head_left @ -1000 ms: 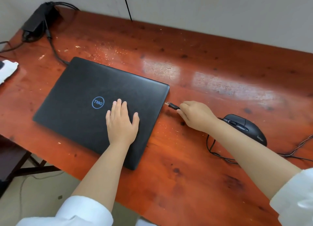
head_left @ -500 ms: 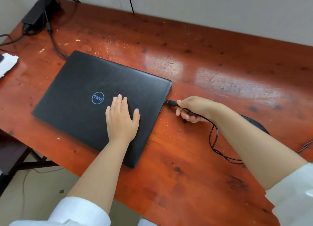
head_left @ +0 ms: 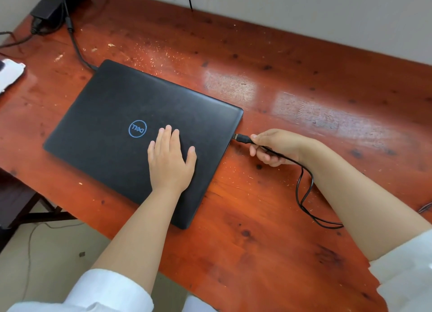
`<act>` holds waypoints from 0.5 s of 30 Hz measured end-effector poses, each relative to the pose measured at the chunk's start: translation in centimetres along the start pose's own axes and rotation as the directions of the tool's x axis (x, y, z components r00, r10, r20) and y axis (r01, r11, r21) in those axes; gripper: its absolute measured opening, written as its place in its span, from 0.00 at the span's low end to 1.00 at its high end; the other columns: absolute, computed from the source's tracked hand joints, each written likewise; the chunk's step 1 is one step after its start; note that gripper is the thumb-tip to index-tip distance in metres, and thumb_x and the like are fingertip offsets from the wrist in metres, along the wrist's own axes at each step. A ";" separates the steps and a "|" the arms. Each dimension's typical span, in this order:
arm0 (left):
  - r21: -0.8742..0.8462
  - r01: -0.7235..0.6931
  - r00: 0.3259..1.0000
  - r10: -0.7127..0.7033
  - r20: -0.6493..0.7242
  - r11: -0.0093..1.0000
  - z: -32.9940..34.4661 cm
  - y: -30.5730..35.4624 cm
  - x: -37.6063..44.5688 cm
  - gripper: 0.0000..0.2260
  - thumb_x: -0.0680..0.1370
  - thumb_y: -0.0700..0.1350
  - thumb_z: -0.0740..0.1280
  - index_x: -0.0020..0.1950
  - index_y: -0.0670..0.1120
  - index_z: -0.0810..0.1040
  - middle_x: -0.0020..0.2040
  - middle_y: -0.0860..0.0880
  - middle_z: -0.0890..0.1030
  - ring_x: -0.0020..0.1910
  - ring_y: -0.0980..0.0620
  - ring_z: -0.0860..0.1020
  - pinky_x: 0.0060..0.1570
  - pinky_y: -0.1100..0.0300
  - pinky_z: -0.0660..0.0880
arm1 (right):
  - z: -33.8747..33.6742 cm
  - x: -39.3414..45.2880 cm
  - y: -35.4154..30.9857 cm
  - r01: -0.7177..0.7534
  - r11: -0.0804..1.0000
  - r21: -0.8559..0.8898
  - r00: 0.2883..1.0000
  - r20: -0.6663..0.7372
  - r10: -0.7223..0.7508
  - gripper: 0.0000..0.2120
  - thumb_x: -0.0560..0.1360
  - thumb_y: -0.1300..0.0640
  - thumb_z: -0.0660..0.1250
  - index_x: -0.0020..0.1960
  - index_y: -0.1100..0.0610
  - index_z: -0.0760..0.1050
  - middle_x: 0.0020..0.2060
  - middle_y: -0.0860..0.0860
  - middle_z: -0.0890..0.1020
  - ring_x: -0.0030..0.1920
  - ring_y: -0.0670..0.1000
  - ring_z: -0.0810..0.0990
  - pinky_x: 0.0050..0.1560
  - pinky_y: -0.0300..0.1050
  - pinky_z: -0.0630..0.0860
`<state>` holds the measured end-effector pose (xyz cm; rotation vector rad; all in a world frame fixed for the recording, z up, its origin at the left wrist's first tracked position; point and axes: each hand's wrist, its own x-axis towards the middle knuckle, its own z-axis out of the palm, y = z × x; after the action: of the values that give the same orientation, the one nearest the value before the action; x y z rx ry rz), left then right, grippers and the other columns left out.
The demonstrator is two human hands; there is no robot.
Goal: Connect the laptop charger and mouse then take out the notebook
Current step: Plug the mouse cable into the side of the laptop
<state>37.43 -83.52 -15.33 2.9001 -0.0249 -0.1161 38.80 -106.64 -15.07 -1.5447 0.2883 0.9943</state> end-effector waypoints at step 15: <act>0.010 0.000 1.000 0.000 0.003 1.000 0.0 0.1 0.0 0.23 0.79 0.47 0.59 0.71 0.38 0.63 0.74 0.41 0.63 0.75 0.44 0.56 0.74 0.46 0.53 | 2.5 0.2 -1.1 -0.034 0.979 -0.202 0.973 -0.229 -0.013 0.19 0.82 0.55 0.47 0.35 0.57 0.67 0.23 0.52 0.70 0.11 0.42 0.61 0.13 0.30 0.56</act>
<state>37.42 -83.60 -15.30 2.9105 -0.0254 -0.1211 38.59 -104.04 -14.29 -1.8525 0.3650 0.8742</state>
